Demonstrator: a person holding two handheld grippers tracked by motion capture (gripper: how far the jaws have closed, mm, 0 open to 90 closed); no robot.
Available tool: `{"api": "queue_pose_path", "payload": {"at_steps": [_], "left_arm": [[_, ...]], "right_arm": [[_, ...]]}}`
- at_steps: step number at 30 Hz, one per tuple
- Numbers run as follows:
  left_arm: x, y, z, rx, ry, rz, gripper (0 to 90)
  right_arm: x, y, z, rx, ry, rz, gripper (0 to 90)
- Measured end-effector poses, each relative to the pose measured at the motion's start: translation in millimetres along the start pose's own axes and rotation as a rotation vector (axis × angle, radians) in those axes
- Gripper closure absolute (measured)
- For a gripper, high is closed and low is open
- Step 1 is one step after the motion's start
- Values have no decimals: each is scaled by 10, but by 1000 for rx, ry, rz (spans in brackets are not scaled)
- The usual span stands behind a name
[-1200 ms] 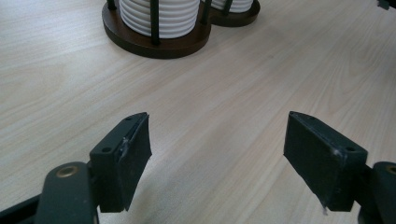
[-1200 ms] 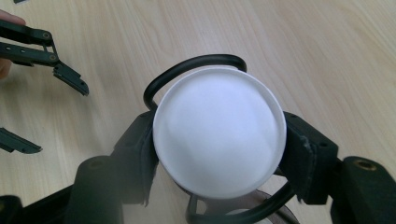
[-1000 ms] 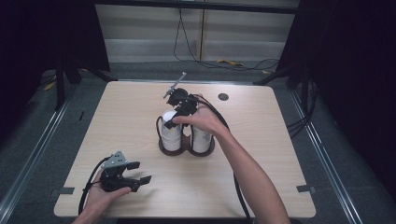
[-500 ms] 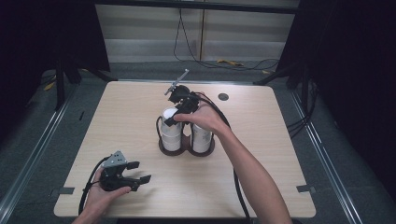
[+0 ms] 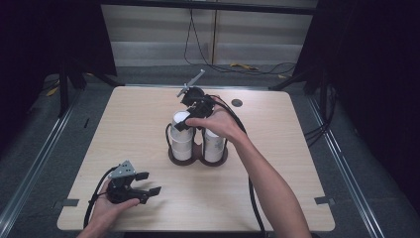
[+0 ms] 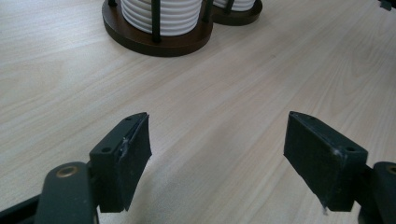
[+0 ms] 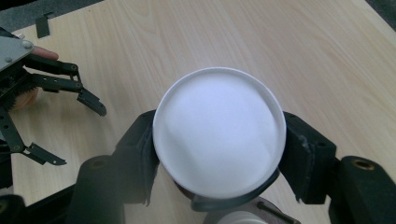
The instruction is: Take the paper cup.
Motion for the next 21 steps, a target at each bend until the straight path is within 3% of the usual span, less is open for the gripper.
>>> {"api": "queue_pose_path", "payload": {"at_steps": [21], "left_arm": [[23,1,5,13,20,6,227]], "right_arm": [[-24,13,-220,-5,101,25,373]]}}
Point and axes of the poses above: each handheld gripper's, and its own axes: z roughly forward along the jaws, x roughly out of its top, y roughly to its right, the point moved 6 cm from there along z, roughly forward along the jaws, and after that the axes turned 4 degrees about z, right-handed, at the moved point
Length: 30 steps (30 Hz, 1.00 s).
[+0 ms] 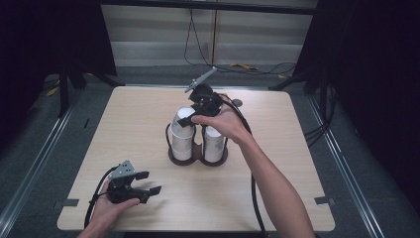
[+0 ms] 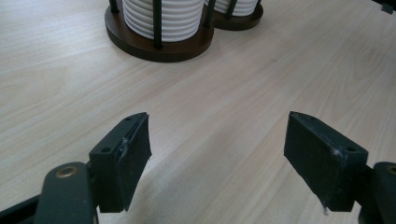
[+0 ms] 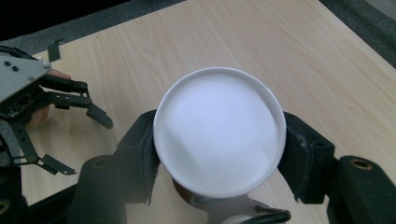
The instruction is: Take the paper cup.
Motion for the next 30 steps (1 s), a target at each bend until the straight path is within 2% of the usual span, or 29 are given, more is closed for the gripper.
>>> {"api": "queue_pose_path", "payload": {"at_steps": [7,11,16,20,22,24,26,28,30], "left_arm": [[50,6,-2,-7,35,4,242],[92,33,-9,-13,37,7,242],[150,37,-21,-48,44,-26,242],[210,47,-36,-61,58,-24,242],[235,60,-30,-72,41,-25,218],[251,68,-16,-67,27,-6,150],[276,86,-7,-89,49,7,155],[301,79,12,-66,46,32,178],[325,78,27,-70,62,33,163]], "right_arm": [[-10,-12,-81,-6,44,3,373],[-28,-22,-113,8,68,8,374],[-65,-59,-152,21,95,8,374],[-91,-100,-202,29,109,-4,374],[-107,-125,-225,35,124,-3,374],[-140,-149,-238,40,131,-2,374],[-183,-177,-241,44,136,-6,374],[-227,-208,-252,52,143,-12,374],[-265,-240,-265,54,148,-14,374]]}}
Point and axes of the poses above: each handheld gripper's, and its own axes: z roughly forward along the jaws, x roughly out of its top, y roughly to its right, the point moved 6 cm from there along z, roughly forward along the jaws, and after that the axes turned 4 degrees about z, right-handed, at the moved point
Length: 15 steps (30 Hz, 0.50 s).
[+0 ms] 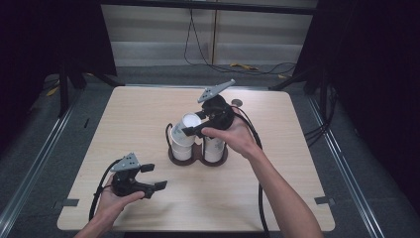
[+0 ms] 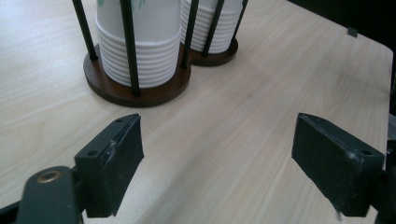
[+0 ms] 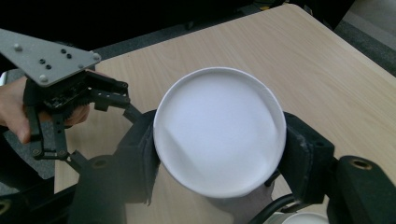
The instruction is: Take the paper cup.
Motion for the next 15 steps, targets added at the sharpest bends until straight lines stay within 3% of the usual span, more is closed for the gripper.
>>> {"api": "queue_pose_path", "payload": {"at_steps": [8,15], "left_arm": [[164,-9,43,-18,26,5,160],[357,-28,44,-35,72,4,161]], "right_arm": [[-187,-130,-5,23,13,6,375],[-318,-217,-25,43,66,18,376]]}}
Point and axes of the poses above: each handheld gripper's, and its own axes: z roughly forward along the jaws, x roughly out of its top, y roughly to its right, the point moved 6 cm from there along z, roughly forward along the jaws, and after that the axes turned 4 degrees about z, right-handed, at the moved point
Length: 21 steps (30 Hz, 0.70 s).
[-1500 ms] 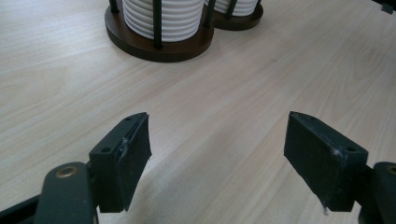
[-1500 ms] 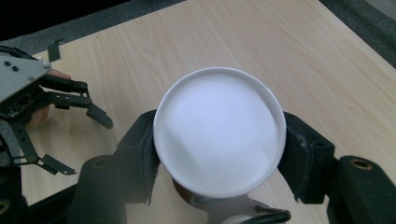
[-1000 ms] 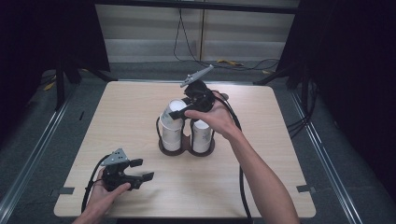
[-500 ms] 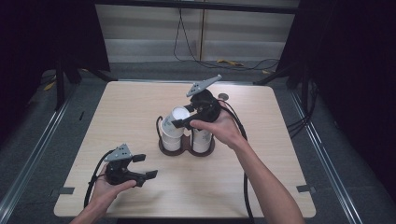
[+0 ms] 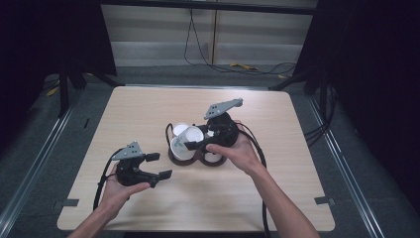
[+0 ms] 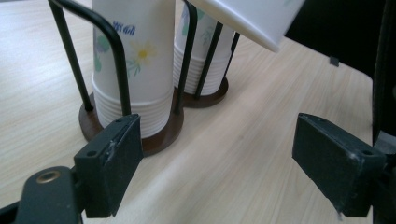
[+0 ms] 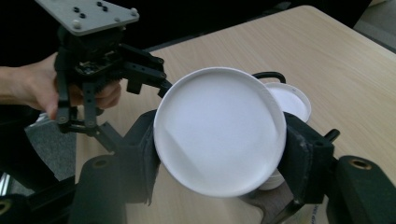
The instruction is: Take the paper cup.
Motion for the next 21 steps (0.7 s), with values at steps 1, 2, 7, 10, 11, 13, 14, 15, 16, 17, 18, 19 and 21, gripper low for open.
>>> {"api": "queue_pose_path", "payload": {"at_steps": [1,2,7,10,11,13,14,15,16,17,18,19,21], "left_arm": [[9,4,6,-6,5,-2,162],[10,9,10,-9,4,0,161],[26,98,35,-45,24,10,160],[32,143,62,-57,18,24,160],[38,167,77,-66,18,31,160],[46,195,102,-69,15,35,160],[52,205,114,-73,16,36,160],[59,212,127,-75,16,37,160],[66,220,138,-76,19,32,160],[73,223,146,-77,21,32,160],[82,229,152,-81,24,33,160],[92,238,158,-81,25,33,160],[121,257,168,-86,27,37,161]], "right_arm": [[0,-17,-18,5,11,3,376],[2,-31,-44,1,21,4,376],[-55,-92,-86,20,42,11,378],[-150,-97,-55,30,41,29,379],[-177,-94,-49,29,42,34,378],[-248,-90,-37,45,64,57,379],[-276,-89,-36,48,72,65,380],[-300,-91,-36,53,79,69,380],[-321,-95,-39,59,88,74,380],[-339,-101,-47,63,97,77,380],[-357,-109,-53,68,103,83,379],[-378,-117,-64,69,107,86,380],[-421,-130,-82,82,122,94,380]]}}
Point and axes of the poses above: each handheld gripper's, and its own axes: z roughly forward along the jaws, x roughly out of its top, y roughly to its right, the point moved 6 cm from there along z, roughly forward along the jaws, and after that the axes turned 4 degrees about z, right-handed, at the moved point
